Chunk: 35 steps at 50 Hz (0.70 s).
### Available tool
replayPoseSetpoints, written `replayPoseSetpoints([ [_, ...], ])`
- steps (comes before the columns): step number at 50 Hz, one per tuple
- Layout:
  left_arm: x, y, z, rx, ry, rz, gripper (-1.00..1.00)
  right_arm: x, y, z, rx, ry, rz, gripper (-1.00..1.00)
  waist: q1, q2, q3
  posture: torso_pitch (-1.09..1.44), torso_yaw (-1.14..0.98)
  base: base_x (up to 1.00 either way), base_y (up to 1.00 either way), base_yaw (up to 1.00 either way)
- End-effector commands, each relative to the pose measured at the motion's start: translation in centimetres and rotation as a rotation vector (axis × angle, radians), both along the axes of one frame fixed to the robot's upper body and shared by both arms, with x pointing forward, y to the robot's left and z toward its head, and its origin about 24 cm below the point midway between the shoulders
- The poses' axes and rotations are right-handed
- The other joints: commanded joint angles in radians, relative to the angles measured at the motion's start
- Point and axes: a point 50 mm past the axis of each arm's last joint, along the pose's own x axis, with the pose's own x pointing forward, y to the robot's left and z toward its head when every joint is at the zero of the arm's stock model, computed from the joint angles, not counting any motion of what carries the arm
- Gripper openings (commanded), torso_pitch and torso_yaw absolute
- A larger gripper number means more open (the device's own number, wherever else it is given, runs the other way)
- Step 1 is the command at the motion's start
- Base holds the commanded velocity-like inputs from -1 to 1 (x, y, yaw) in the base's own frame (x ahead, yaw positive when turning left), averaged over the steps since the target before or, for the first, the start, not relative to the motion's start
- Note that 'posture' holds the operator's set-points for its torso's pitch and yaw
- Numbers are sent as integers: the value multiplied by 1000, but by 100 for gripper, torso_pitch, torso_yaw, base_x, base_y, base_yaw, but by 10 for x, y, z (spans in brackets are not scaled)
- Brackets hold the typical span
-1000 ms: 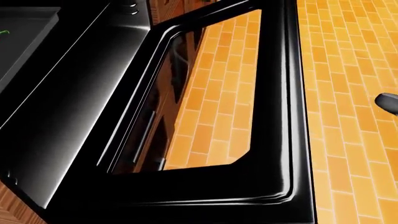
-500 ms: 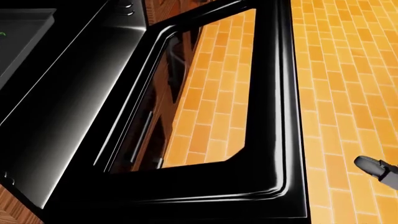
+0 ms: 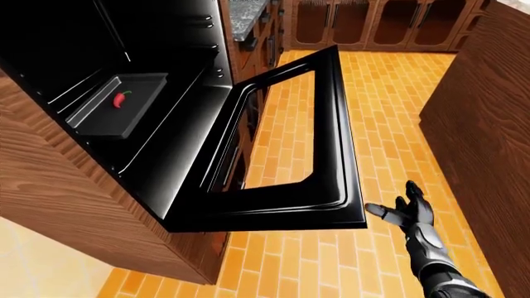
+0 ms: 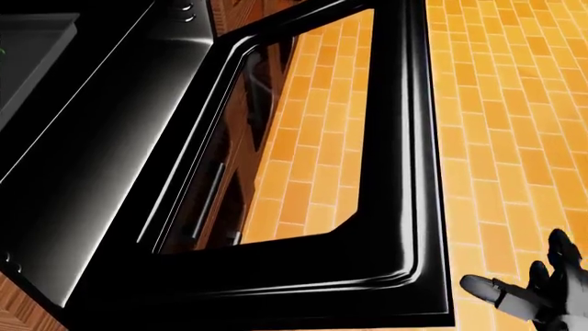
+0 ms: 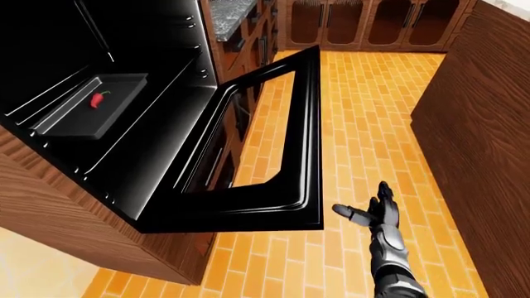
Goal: Close the oven door.
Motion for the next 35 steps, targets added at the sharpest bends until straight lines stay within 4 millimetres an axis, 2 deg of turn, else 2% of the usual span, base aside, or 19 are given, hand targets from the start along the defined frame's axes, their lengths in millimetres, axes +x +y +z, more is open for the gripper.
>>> replayPoseSetpoints([
  [1, -8, -3, 12, 35, -64, 9, 100, 17, 1, 20, -46, -77, 26, 100, 1, 0, -21, 0, 0, 0, 0, 0],
  [7, -8, -2, 13, 33, -65, 10, 100, 30, 16, 28, -72, -89, 96, 100, 1, 2, -23, 0, 0, 0, 0, 0],
  [13, -9, -2, 13, 33, -66, 10, 100, 31, 24, 24, -83, -80, 129, 100, 1, 4, -24, 0, 0, 0, 0, 0],
  [19, -10, -1, 13, 31, -67, 12, 100, 36, 42, 25, -90, -84, 215, 100, 2, 5, -25, 0, 0, 0, 0, 0],
  [26, -10, -1, 13, 31, -68, 13, 100, 40, 72, 49, -87, -133, 333, 100, 4, 6, -22, 0, 0, 0, 0, 0],
  [29, -10, -1, 13, 30, -69, 13, 100, 38, 79, 56, -88, -147, 358, 100, 6, 5, -21, 0, 0, 0, 0, 0],
  [35, -11, -1, 14, 29, -70, 13, 100, 29, 108, 82, -99, -194, 474, 100, 5, 2, -21, 0, 0, 0, 0, 0],
])
